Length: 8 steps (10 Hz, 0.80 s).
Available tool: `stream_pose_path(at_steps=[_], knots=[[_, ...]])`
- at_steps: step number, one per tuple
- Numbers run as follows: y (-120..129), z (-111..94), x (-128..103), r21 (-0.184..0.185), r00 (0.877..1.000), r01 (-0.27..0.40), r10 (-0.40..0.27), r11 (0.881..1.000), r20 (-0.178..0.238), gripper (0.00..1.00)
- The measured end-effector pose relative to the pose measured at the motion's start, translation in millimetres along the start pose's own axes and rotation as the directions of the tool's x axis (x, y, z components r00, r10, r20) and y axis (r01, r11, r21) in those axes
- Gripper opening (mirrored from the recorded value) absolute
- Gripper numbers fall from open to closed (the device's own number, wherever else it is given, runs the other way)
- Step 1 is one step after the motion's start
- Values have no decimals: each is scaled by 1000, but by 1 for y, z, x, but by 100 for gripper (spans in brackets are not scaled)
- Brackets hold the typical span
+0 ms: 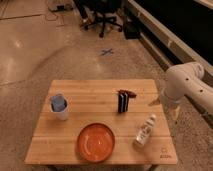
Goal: Knock the eraser over
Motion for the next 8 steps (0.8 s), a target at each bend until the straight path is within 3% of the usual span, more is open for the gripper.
stream_pose_path(at_steps=[5, 8], knots=[[-1, 0, 0, 1, 1000, 1, -1, 1000, 1, 77], [-23, 25, -21, -18, 996, 52, -51, 998, 72, 77]])
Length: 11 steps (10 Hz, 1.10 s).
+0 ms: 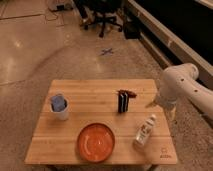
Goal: Knock the eraser over
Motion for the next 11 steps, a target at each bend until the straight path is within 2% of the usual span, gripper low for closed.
stream_pose_path(at_steps=[2, 4, 11], knots=[[-21, 15, -4, -4, 999, 29, -29, 1000, 33, 77], [-46, 24, -1, 2, 997, 54, -54, 999, 48, 77], [-117, 25, 15, 56, 994, 96, -98, 994, 40, 77]])
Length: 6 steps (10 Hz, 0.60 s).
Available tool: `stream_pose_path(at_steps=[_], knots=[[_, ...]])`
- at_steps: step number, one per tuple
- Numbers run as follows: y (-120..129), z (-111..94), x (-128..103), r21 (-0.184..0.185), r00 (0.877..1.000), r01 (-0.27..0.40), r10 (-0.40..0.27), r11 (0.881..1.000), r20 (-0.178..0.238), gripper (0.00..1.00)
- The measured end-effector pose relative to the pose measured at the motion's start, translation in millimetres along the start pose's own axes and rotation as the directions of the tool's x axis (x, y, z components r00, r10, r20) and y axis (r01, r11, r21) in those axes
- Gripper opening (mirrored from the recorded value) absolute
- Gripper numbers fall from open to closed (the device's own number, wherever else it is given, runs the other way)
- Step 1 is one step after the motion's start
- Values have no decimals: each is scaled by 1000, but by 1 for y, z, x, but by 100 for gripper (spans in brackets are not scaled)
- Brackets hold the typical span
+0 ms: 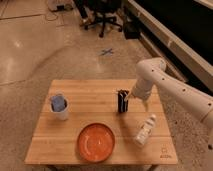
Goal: Knock the eraser over
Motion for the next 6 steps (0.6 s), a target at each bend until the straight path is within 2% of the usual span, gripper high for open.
stream_pose_path(at_steps=[3, 6], knots=[[-29, 5, 3, 28, 999, 31, -31, 999, 7, 77], [-40, 7, 11, 38, 998, 56, -57, 998, 14, 77]])
